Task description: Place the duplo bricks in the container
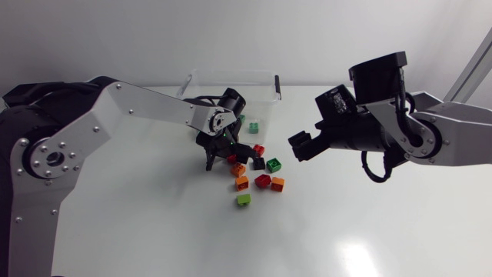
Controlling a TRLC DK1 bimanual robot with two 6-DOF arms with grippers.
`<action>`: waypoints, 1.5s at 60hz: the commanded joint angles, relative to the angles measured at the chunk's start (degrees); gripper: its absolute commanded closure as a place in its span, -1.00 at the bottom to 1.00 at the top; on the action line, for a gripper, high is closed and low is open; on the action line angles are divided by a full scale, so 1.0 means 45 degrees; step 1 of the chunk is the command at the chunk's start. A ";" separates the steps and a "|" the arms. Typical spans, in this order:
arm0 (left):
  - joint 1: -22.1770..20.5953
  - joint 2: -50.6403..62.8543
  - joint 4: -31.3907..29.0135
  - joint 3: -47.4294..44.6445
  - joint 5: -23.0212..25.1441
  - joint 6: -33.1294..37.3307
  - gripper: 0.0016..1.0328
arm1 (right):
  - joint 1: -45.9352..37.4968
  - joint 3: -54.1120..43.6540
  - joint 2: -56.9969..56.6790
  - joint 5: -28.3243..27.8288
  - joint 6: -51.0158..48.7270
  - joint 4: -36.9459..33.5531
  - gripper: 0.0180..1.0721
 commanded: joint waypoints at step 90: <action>0.1387 -0.8245 0.4755 -0.5252 -0.0041 0.1559 0.64 | -0.0439 0.1372 0.6529 -0.3813 -0.6288 -0.0893 0.48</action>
